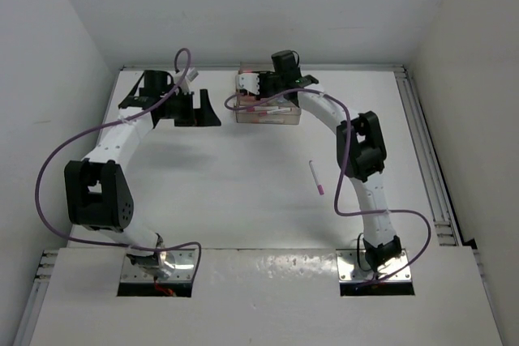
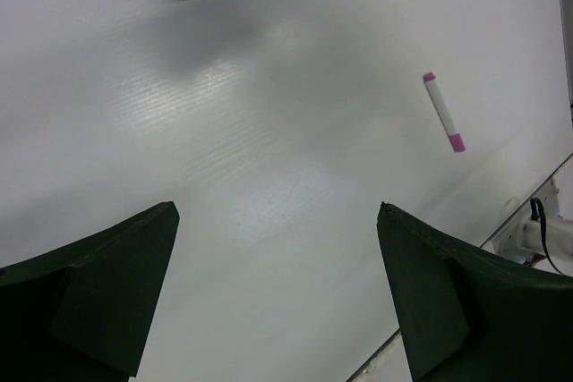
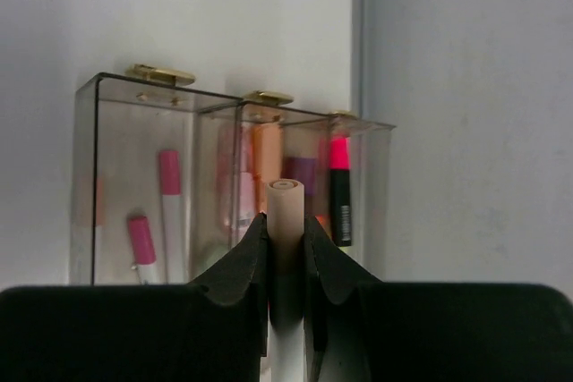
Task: Sort the stationery into containers
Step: Place the pen in the storage box, then pick up the pen from the center of the board.
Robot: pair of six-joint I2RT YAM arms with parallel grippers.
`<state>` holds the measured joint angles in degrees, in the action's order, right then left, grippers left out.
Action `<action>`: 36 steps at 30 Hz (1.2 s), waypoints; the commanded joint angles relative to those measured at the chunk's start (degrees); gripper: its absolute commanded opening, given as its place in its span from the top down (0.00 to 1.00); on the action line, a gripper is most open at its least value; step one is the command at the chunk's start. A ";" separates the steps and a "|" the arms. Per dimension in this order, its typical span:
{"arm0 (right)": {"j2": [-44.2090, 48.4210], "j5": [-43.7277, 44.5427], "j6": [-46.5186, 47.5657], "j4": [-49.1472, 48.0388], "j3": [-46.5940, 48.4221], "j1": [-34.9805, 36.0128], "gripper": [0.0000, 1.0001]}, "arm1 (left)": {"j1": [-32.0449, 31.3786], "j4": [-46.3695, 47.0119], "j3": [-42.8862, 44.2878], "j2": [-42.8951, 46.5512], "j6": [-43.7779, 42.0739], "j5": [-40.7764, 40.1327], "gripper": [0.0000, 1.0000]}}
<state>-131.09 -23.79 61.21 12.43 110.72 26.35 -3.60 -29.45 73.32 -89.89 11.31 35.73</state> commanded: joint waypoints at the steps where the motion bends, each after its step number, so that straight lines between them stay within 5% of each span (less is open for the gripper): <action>1: -0.84 -0.11 -4.26 3.57 2.67 0.02 1.00 | 1.57 -0.34 0.51 0.85 -1.99 1.45 0.00; 7: -1.01 -0.20 -3.55 3.04 -1.20 0.28 0.97 | 2.98 -0.25 0.68 -0.11 -1.82 2.59 0.00; 12: -1.63 1.55 -5.66 -0.11 -2.87 0.37 0.58 | 2.98 -0.95 2.35 -2.04 -1.29 3.56 0.00; 15: -1.45 2.08 -7.15 -1.26 -1.65 0.46 0.52 | 3.07 -2.10 4.37 -2.66 -1.56 3.39 0.00; 22: 10.39 1.65 -22.60 2.33 -3.65 -0.51 0.57 | 3.07 -3.86 6.57 0.32 -2.52 0.93 0.00; 30: 37.44 5.05 -42.90 21.56 -29.74 -6.22 0.65 | 1.49 -1.58 1.57 8.67 -3.23 -6.36 0.00; 36: 47.23 9.46 -54.33 20.64 -51.90 -8.33 0.66 | -2.90 2.99 -5.28 15.08 -1.47 -16.64 0.00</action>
<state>-82.74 -17.37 16.88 29.06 66.48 17.82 -4.08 -29.85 70.39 -77.89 9.23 26.04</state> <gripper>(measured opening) 0.347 0.998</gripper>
